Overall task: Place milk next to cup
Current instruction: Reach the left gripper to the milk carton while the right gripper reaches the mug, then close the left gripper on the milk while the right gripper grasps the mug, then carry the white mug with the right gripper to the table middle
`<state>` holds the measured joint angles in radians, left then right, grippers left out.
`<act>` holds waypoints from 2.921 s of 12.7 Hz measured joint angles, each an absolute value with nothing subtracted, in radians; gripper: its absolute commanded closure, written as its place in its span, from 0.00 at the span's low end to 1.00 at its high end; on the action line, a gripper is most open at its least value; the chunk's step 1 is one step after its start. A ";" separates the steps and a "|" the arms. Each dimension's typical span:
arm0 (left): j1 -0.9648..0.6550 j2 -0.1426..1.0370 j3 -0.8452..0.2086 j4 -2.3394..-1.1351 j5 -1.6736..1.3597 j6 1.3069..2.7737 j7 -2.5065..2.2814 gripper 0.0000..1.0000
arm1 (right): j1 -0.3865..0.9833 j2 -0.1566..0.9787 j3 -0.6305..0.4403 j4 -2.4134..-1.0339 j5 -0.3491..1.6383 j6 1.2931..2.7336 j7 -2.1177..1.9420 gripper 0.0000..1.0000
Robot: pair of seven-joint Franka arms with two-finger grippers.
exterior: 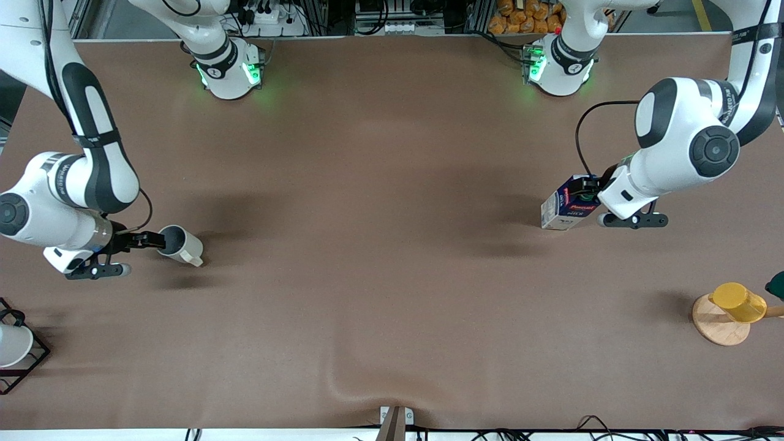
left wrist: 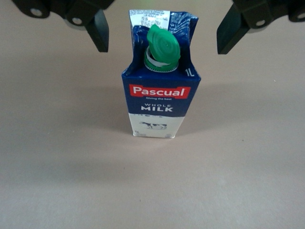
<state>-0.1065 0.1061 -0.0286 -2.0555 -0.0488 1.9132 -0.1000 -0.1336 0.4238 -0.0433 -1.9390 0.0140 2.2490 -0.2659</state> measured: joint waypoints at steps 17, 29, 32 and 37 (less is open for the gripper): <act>-0.108 0.189 -0.040 -2.062 -0.049 1.961 -0.100 0.56 | -0.098 0.389 -0.036 -1.855 0.018 2.108 -0.178 1.00; -0.102 0.183 -0.033 -1.906 -0.049 1.835 -0.100 0.56 | 0.055 0.370 -0.031 -1.734 0.078 1.968 0.055 1.00; -0.102 0.183 -0.033 -1.883 -0.049 1.835 -0.101 0.56 | 0.130 0.370 -0.028 -1.710 0.090 1.968 0.056 1.00; -0.102 0.184 -0.033 -1.867 -0.049 1.835 -0.116 0.56 | 0.287 0.452 -0.013 -1.588 0.093 1.979 0.033 1.00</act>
